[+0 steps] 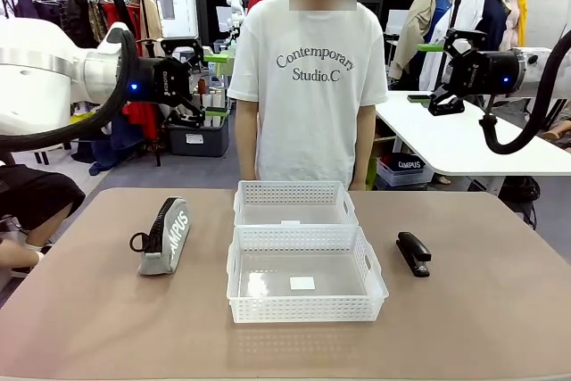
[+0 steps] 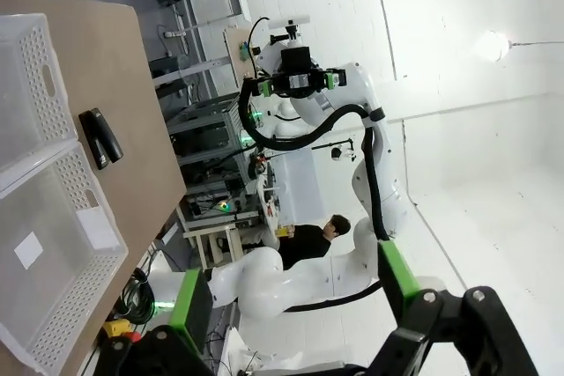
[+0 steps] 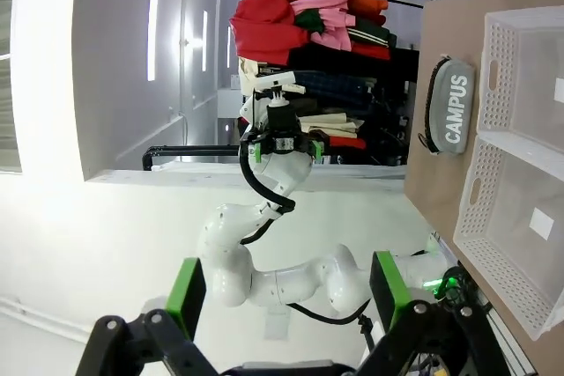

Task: Distribute items into two baskets.
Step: Pick up the Pencil pouch that the person points to.

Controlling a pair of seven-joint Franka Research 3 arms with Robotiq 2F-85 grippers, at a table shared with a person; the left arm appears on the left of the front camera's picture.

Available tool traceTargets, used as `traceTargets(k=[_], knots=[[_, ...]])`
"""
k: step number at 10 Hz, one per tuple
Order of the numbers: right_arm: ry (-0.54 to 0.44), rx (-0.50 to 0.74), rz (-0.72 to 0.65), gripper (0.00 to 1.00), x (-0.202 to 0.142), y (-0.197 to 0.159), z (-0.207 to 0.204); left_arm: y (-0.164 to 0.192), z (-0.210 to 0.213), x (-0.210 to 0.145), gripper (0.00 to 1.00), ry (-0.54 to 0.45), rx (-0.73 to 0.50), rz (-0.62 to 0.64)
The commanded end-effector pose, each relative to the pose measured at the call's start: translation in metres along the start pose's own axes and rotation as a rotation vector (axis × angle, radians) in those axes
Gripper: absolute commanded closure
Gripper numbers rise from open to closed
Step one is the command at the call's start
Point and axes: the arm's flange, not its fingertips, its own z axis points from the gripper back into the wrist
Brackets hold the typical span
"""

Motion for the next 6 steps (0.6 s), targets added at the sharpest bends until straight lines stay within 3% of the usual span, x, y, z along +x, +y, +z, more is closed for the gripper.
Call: traceTargets(k=[1, 6], knots=[[-0.004, 0.032, -0.019, 0.00, 0.0027, 0.0090, 0.0015, -0.0047, 0.0021, 0.0023, 0.00, 0.020, 0.003, -0.019], [-0.001, 0.002, 0.000, 0.00, 0.0000, 0.0002, 0.0007, -0.0029, 0.0000, 0.0009, 0.00, 0.002, 0.000, -0.009]])
